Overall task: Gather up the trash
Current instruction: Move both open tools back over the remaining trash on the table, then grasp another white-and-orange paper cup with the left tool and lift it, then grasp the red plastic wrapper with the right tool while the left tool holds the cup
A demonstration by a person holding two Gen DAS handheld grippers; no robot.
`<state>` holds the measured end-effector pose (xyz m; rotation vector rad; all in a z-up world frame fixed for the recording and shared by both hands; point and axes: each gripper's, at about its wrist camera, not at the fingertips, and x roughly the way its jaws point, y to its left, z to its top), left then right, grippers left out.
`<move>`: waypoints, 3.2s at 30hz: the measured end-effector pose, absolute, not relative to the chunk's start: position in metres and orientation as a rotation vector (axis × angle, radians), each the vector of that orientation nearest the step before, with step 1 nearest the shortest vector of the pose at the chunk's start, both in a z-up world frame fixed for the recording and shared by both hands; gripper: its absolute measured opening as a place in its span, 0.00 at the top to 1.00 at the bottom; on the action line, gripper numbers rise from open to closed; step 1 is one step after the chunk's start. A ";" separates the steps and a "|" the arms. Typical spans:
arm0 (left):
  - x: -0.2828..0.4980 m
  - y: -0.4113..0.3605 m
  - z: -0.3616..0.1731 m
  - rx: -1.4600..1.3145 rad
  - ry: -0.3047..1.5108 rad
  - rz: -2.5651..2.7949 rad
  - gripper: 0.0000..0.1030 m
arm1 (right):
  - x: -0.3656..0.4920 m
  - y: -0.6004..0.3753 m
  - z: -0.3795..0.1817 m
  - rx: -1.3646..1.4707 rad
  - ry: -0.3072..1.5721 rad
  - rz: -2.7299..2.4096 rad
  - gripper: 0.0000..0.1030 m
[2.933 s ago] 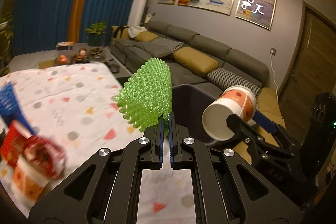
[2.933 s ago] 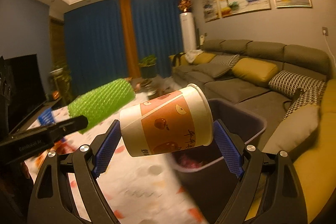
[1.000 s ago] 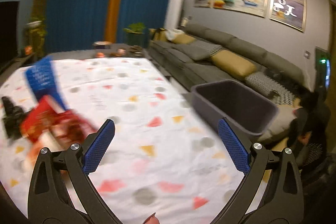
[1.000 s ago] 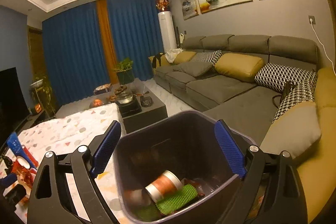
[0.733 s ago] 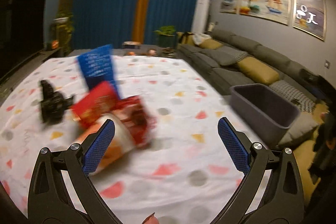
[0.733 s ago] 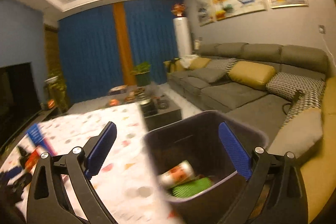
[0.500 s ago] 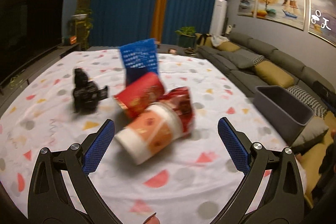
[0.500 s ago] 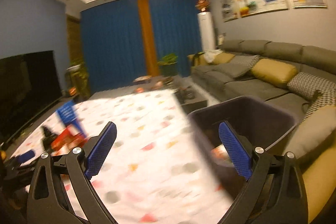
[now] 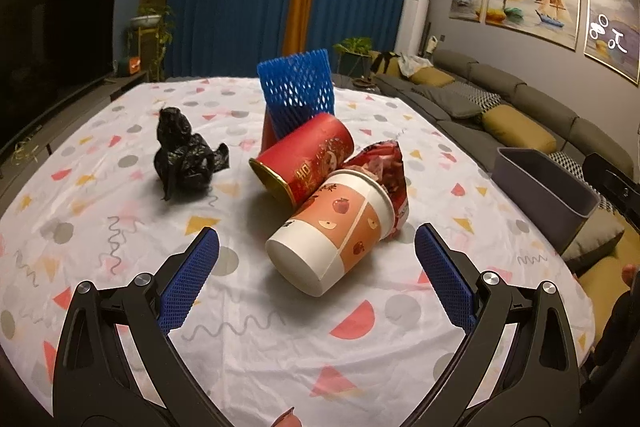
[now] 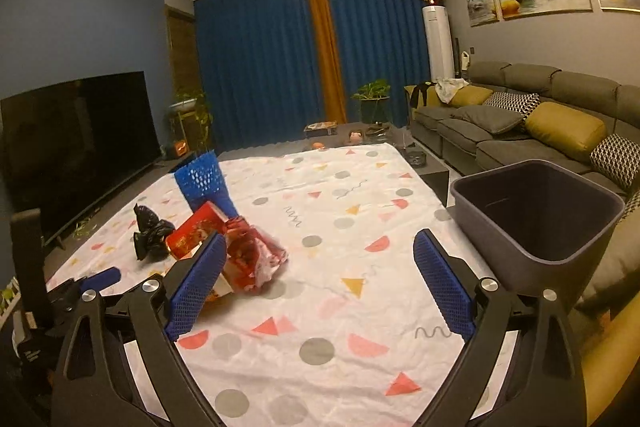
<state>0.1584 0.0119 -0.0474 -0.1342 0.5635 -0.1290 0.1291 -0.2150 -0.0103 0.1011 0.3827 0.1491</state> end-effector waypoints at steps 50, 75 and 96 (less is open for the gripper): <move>0.190 0.022 -0.071 -0.253 0.686 -0.409 0.48 | 0.160 -0.185 -0.037 0.069 0.486 0.163 0.13; 0.149 0.089 -0.034 -0.359 0.520 -0.319 0.48 | 0.245 -0.141 -0.054 0.020 0.584 0.200 0.34; 0.156 0.097 -0.037 -0.378 0.529 -0.308 0.48 | 0.255 -0.133 -0.068 0.012 0.614 0.259 0.80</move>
